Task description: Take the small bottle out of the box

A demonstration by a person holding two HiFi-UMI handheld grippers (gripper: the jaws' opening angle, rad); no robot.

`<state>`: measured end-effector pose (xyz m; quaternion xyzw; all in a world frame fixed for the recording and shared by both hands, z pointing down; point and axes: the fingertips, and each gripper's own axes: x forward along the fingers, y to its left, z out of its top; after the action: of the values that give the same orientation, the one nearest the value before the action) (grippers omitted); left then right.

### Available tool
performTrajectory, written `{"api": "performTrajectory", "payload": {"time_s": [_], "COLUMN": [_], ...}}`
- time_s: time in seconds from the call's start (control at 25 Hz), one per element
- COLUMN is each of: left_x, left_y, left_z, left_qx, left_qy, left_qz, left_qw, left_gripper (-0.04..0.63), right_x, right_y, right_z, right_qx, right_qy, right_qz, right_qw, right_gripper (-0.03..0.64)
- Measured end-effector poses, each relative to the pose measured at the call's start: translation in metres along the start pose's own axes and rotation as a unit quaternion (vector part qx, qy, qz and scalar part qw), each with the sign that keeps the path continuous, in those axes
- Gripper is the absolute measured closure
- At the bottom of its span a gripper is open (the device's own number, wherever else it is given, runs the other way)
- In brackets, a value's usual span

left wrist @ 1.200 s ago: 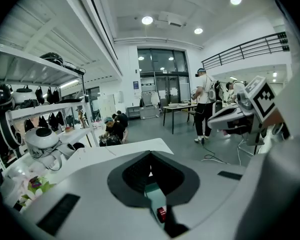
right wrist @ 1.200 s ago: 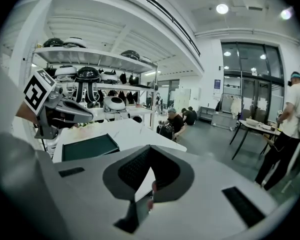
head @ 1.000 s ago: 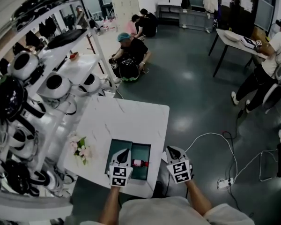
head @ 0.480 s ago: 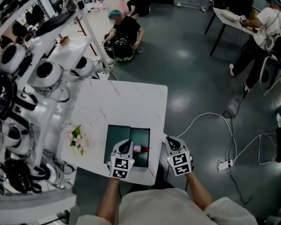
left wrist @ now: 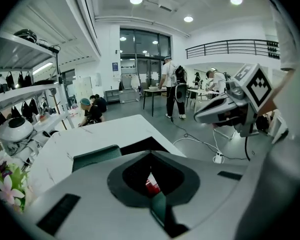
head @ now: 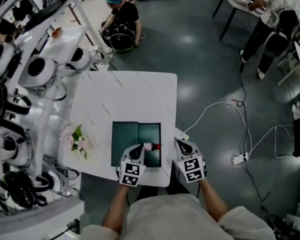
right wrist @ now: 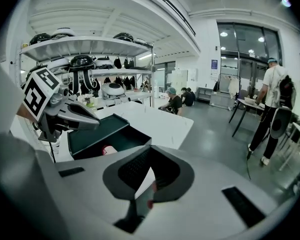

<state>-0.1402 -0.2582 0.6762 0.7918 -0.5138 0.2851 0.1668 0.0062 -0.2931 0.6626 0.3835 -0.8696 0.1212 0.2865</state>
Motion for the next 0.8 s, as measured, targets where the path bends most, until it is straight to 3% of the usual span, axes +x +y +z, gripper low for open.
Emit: {"api": "performTrajectory", "payload": {"time_s": [0.12, 0.24, 0.4, 0.6, 0.8], "left_x": [0.003, 0.006, 0.012, 0.017, 0.026], "left_y": [-0.006, -0.011, -0.022, -0.034, -0.043], "left_z": [-0.010, -0.016, -0.025, -0.040, -0.055], "left_qx": [0.026, 0.079, 0.169, 0.283, 0.389], "left_qy": [0.011, 0.030, 0.064, 0.111, 0.152], "left_qz": [-0.017, -0.031, -0.053, -0.085, -0.109], "left_qw": [0.9995, 0.9959, 0.9820, 0.9490, 0.9020], "left_gripper": [0.577, 0.577, 0.577, 0.577, 0.575], "right_x": [-0.001, -0.002, -0.003, -0.003, -0.002], "right_y": [0.004, 0.006, 0.007, 0.007, 0.007], "right_z": [-0.009, -0.012, -0.016, -0.020, -0.023], "right_qx": [0.004, 0.007, 0.011, 0.015, 0.016], "right_qy": [0.012, 0.016, 0.019, 0.023, 0.025], "right_qz": [-0.005, -0.010, -0.011, -0.011, -0.010], "right_qw": [1.000, 1.000, 1.000, 1.000, 1.000], "right_gripper": [0.595, 0.595, 0.595, 0.595, 0.595]}}
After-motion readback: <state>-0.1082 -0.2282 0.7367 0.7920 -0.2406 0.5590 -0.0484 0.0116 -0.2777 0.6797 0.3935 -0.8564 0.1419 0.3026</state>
